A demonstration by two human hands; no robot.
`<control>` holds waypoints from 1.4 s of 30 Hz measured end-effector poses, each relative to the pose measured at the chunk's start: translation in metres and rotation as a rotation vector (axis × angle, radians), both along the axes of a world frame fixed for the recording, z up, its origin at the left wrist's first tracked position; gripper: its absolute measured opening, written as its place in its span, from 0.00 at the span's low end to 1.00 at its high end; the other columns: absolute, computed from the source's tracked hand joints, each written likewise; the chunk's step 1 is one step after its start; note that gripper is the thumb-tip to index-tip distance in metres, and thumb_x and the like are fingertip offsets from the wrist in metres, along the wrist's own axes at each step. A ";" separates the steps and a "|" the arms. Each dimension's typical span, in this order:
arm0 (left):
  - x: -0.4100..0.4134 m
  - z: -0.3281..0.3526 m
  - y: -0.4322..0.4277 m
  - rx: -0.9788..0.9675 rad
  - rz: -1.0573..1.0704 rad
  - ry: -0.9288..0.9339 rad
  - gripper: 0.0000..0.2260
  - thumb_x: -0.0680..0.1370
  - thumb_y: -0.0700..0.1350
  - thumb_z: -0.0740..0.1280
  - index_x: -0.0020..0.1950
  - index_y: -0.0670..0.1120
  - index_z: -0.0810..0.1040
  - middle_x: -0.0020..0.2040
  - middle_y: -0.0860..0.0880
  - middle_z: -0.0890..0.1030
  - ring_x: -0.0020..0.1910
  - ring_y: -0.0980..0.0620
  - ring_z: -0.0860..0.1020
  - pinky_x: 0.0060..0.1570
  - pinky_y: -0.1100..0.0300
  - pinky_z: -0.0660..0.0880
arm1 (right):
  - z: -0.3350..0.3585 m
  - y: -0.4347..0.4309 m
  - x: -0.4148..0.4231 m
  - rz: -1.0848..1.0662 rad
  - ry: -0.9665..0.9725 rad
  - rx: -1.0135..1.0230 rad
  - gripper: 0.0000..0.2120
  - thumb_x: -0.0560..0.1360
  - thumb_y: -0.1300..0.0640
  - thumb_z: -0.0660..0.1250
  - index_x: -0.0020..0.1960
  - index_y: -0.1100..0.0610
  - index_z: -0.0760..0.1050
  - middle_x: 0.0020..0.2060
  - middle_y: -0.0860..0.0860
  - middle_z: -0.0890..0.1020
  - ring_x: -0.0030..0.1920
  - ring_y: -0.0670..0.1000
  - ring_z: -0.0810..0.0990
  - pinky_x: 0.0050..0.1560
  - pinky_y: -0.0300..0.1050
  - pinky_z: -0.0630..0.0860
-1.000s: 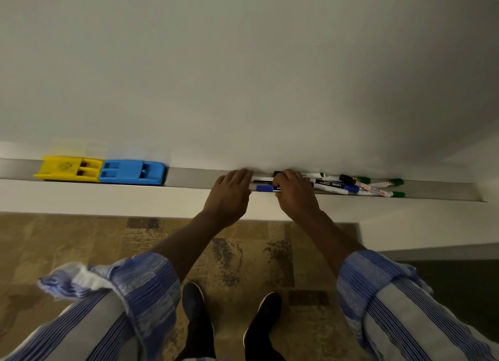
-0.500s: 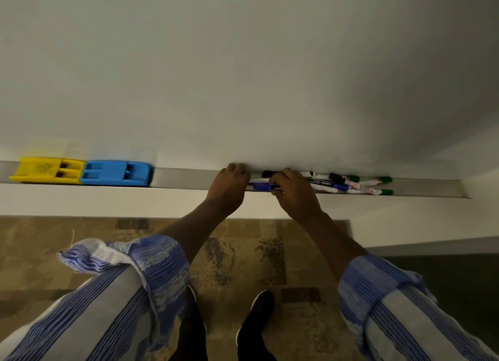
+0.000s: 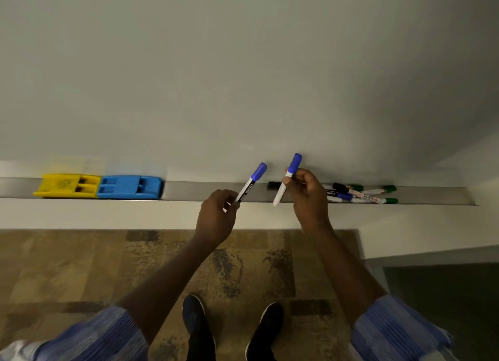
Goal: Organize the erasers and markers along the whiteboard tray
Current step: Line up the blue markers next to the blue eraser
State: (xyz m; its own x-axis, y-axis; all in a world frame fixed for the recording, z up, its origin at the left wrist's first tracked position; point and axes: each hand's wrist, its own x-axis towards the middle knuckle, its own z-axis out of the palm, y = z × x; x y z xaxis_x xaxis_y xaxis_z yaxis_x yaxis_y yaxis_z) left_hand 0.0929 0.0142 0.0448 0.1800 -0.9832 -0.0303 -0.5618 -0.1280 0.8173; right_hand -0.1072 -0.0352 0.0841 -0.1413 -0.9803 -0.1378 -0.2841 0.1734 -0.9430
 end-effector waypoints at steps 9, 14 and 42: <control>-0.006 0.047 0.017 0.178 0.028 0.462 0.03 0.79 0.41 0.69 0.52 0.44 0.81 0.41 0.47 0.85 0.42 0.49 0.83 0.45 0.54 0.82 | 0.025 0.012 0.045 0.110 -0.371 0.180 0.10 0.82 0.59 0.61 0.60 0.56 0.78 0.46 0.54 0.82 0.48 0.55 0.82 0.50 0.50 0.81; 0.002 0.061 0.024 0.200 -0.001 0.472 0.03 0.79 0.42 0.68 0.49 0.46 0.82 0.38 0.48 0.85 0.39 0.48 0.84 0.42 0.53 0.83 | 0.031 0.021 0.071 0.165 -0.267 0.172 0.11 0.83 0.51 0.58 0.61 0.50 0.76 0.45 0.50 0.82 0.43 0.50 0.81 0.44 0.48 0.80; 0.169 0.055 -0.019 -0.006 -0.326 -0.391 0.05 0.79 0.43 0.68 0.51 0.46 0.83 0.44 0.50 0.80 0.40 0.52 0.75 0.38 0.60 0.70 | 0.023 -0.002 0.138 0.694 0.446 0.031 0.12 0.79 0.52 0.65 0.61 0.49 0.78 0.49 0.49 0.82 0.45 0.51 0.80 0.41 0.37 0.72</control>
State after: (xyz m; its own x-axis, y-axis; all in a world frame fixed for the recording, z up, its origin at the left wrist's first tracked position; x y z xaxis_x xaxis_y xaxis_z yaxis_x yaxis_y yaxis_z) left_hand 0.2617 -0.0050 0.0999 -0.1391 -0.9901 -0.0160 -0.8357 0.1087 0.5383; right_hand 0.0311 -0.0368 0.1071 0.4475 -0.8613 -0.2407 -0.6829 -0.1553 -0.7138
